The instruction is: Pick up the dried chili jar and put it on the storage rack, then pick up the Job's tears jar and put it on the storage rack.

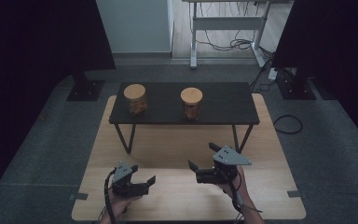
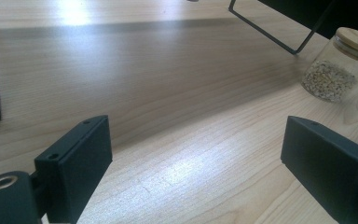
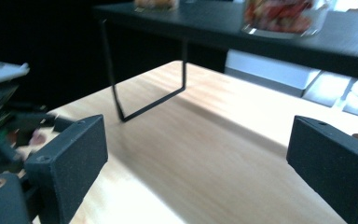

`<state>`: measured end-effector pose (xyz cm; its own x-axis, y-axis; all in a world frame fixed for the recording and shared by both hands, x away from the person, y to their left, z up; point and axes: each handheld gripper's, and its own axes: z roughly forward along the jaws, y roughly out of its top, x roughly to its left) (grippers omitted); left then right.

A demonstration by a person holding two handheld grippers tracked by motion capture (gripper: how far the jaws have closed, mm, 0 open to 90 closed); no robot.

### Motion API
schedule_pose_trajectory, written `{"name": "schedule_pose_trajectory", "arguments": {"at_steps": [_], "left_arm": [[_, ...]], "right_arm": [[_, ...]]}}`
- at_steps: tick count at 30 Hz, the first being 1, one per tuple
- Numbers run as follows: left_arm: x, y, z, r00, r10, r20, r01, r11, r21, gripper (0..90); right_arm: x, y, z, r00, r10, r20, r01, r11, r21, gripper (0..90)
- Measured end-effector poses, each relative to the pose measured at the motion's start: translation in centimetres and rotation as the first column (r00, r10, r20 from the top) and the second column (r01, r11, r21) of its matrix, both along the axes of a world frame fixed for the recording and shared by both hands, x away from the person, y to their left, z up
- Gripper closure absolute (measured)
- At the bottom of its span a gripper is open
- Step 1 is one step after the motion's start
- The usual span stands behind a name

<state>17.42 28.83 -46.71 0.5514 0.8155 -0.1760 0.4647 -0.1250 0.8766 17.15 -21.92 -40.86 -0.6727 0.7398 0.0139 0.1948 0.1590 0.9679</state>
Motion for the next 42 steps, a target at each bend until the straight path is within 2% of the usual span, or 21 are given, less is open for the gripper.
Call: {"name": "schedule_pose_trajectory", "arguments": {"at_steps": [10, 15, 16, 22, 26, 30, 42], "left_arm": [[0.0, 0.0, -0.1, 1.0, 0.004, -0.004, -0.004, 1.0, 0.003, 8.2], [0.0, 0.0, -0.1, 1.0, 0.002, -0.006, -0.002, 1.0, 0.008, 8.2], [0.0, 0.0, -0.1, 1.0, 0.003, -0.007, -0.003, 1.0, 0.008, 8.2], [0.0, 0.0, -0.1, 1.0, 0.006, -0.004, -0.006, 1.0, 0.007, 8.2], [0.0, 0.1, -0.1, 1.0, 0.004, -0.005, -0.004, 0.9999, 0.01, 8.3], [0.0, 0.1, -0.1, 1.0, 0.004, -0.005, -0.004, 0.9999, 0.01, 8.2], [0.0, 0.1, -0.1, 1.0, 0.003, -0.004, -0.003, 0.9999, 0.012, 8.2]], "right_arm": [[-0.7, -0.1, -2.4, 0.9986, 0.014, -0.05, -0.013, 0.9999, 0.01, 4.6], [-1.3, 0.1, -3.9, 0.9975, -0.01, -0.07, 0.011, 0.9997, 0.022, 4.8], [-1.3, 0.0, -4.4, 0.9963, -0.015, -0.085, 0.017, 0.9994, 0.031, 5.2], [-1.4, 0.1, -5.1, 0.9937, -0.013, -0.111, 0.014, 0.9999, 0.01, 5.2], [-1.7, 0.6, -5.6, 0.9929, -0.034, -0.114, 0.033, 0.9994, -0.009, 5.1], [-1.7, 0.7, -5.8, 0.9918, -0.033, -0.124, 0.031, 0.9994, -0.015, 5.1], [-1.5, 0.4, -6.0, 0.989, 0.006, -0.147, -0.004, 0.9999, 0.014, 4.4]]}}
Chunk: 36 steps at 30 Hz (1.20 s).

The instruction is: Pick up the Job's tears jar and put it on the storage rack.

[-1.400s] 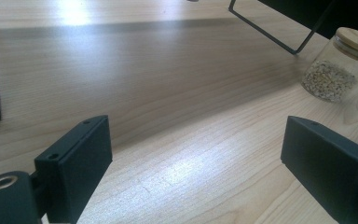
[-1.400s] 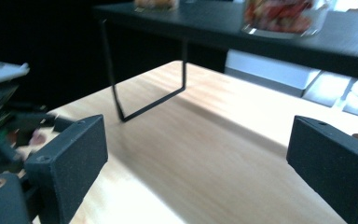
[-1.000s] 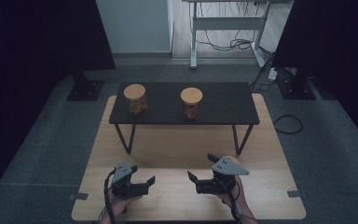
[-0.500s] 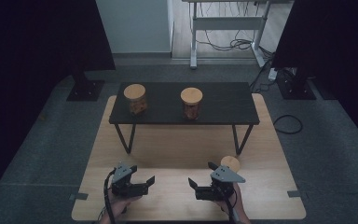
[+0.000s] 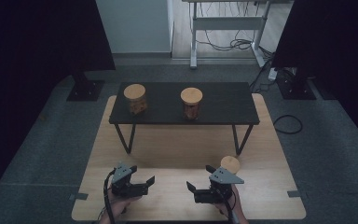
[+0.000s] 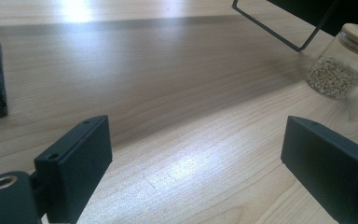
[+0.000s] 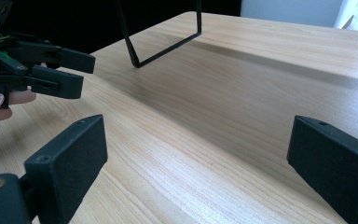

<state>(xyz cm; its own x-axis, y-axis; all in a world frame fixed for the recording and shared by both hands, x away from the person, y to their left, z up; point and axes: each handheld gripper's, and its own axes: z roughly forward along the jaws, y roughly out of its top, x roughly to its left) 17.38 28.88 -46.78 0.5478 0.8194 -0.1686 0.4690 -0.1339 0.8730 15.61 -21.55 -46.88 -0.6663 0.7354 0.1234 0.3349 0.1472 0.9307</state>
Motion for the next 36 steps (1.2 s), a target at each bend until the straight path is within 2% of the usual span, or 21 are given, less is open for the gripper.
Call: {"name": "schedule_pose_trajectory", "arguments": {"at_steps": [8, 11, 15, 21, 28, 36], "left_arm": [[0.0, 0.1, 0.0, 1.0, 0.001, 0.0, -0.001, 1.0, -0.002, 8.2], [-0.1, 0.1, 0.0, 1.0, 0.001, 0.001, -0.001, 1.0, -0.003, 8.2], [-0.1, 0.1, 0.0, 1.0, 0.002, 0.0, -0.002, 1.0, -0.004, 8.2], [-0.1, 0.0, 0.0, 1.0, 0.001, 0.001, -0.001, 1.0, -0.002, 8.2], [-0.1, 0.0, 0.0, 1.0, -0.001, 0.001, 0.001, 1.0, -0.002, 8.2], [-0.1, -0.1, 0.0, 1.0, -0.003, -0.002, 0.003, 1.0, -0.001, 8.2]], "right_arm": [[-0.2, -0.5, -0.1, 0.9997, 0.017, -0.019, -0.017, 0.9998, 0.006, 3.8], [-0.3, -1.3, -0.2, 0.9992, 0.037, -0.011, -0.037, 0.9992, 0.013, 2.4], [-0.4, -2.2, 0.1, 0.9978, 0.066, 0.002, -0.066, 0.9978, -0.001, 0.0], [-0.5, -3.4, 0.1, 0.9966, 0.082, 0.012, -0.081, 0.9965, -0.019, 0.0], [-1.3, -4.8, -0.2, 0.9981, 0.054, 0.029, -0.052, 0.9979, -0.039, 0.0], [-1.9, -6.5, -0.5, 0.9998, 0.0, 0.018, 0.001, 0.9985, -0.055, 0.0]]}}
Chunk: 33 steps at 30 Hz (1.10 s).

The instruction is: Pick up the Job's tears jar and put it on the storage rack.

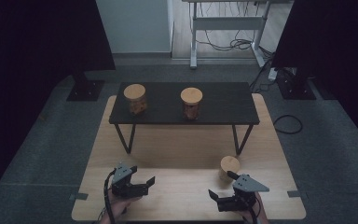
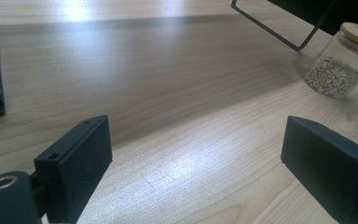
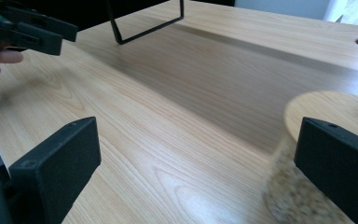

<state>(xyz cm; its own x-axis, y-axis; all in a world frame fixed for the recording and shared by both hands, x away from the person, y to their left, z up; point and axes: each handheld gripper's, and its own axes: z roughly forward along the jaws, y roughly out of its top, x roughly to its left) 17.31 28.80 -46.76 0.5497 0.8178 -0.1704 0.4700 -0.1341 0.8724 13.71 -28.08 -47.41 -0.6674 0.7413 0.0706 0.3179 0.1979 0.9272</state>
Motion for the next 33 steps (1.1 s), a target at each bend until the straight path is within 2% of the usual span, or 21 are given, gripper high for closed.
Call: {"name": "schedule_pose_trajectory", "arguments": {"at_steps": [14, 26, 33], "left_arm": [[0.0, 0.0, 0.0, 1.0, 0.0, -0.002, 0.0, 1.0, 0.0, 8.2], [0.1, -0.1, -0.1, 1.0, -0.001, -0.006, 0.001, 1.0, 0.003, 8.2], [0.1, -0.2, -0.1, 1.0, -0.001, -0.009, 0.001, 1.0, 0.006, 8.3]], "right_arm": [[-0.1, -2.0, -0.1, 0.9998, 0.003, -0.022, -0.003, 1.0, 0.0, 0.6], [0.2, -2.7, 0.1, 0.9993, -0.031, -0.02, 0.03, 0.9992, -0.028, 0.7], [0.9, -3.2, -0.1, 0.9967, -0.074, -0.034, 0.073, 0.9962, -0.048, 1.2]]}}
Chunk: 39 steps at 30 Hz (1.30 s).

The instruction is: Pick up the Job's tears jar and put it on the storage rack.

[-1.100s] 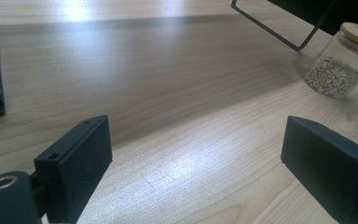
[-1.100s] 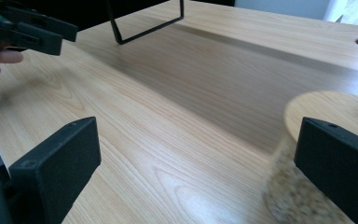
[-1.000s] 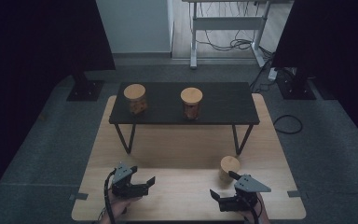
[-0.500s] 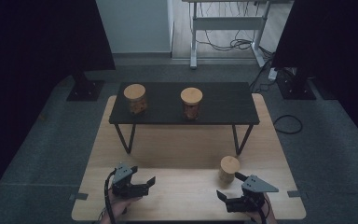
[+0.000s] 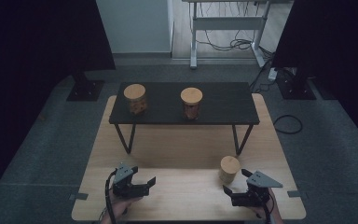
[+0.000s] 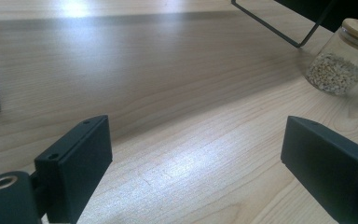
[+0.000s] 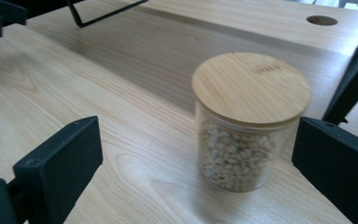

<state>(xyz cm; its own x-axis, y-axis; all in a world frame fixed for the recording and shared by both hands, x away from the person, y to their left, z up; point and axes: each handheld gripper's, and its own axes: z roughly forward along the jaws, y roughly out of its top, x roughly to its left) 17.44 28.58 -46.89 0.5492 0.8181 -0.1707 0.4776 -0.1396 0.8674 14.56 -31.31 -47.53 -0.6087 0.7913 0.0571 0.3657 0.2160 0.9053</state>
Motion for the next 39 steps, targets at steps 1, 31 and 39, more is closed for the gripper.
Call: {"name": "schedule_pose_trajectory", "arguments": {"at_steps": [1, 31, 39], "left_arm": [[0.0, 0.0, 0.0, 1.0, 0.0, 0.0, 0.0, 1.0, 0.0, 8.3], [0.0, 0.0, -0.1, 0.9999, 0.014, -0.005, -0.014, 0.9999, 0.004, 8.3], [0.0, 0.0, 0.0, 0.9999, 0.015, -0.004, -0.015, 0.9999, 0.003, 8.2]], "right_arm": [[0.0, 0.0, 0.0, 1.0, 0.0, 0.0, 0.0, 1.0, 0.0, 1.2], [4.3, 0.5, -0.9, 0.9969, -0.056, -0.056, 0.054, 0.9982, -0.025, 1.9], [5.1, 1.1, -1.1, 0.9954, -0.066, -0.069, 0.065, 0.9975, -0.03, 2.9]]}}
